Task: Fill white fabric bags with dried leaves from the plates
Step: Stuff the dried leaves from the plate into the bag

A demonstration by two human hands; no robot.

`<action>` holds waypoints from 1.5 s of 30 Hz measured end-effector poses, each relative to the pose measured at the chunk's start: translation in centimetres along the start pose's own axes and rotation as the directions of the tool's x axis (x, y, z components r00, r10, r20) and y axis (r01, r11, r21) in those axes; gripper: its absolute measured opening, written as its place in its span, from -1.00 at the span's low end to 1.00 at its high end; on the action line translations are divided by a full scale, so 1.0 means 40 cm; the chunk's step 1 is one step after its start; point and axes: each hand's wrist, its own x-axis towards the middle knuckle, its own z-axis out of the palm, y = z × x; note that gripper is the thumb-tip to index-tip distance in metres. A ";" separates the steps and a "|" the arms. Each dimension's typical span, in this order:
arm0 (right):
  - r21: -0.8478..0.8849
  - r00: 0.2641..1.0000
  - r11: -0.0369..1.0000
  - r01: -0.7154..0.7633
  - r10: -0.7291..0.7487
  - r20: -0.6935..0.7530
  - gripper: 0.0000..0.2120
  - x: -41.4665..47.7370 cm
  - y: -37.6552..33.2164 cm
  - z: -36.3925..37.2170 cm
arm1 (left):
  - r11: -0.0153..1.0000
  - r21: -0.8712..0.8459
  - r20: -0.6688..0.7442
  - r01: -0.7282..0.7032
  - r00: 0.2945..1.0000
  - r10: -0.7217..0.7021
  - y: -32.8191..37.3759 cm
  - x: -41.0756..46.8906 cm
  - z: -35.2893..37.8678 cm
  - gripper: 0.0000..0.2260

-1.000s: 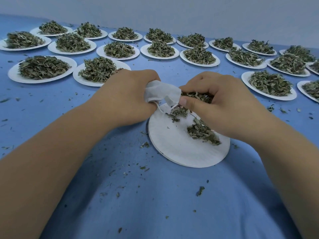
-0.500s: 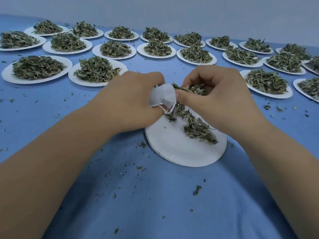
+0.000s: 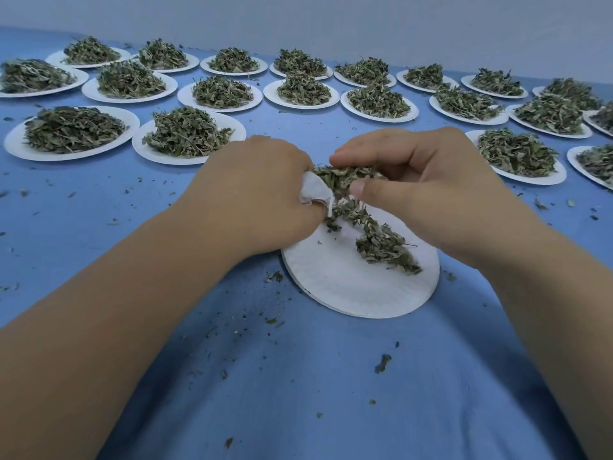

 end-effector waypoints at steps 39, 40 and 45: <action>-0.224 0.990 0.964 0.141 -0.144 0.006 -0.64 -0.013 -0.007 0.026 | 0.953 -0.303 -0.041 -0.009 0.999 -0.003 0.006 0.003 0.028 -0.80; -0.186 0.990 0.973 0.135 -0.139 -0.011 -0.67 -0.012 -0.007 0.027 | 0.952 -0.307 -0.036 -0.017 0.999 0.006 0.009 0.001 0.027 -0.78; -0.262 0.971 0.949 0.176 -0.211 -0.110 -0.86 -0.009 -0.009 0.031 | 0.935 -0.350 -0.017 -0.062 0.998 0.059 0.022 -0.007 0.019 -0.70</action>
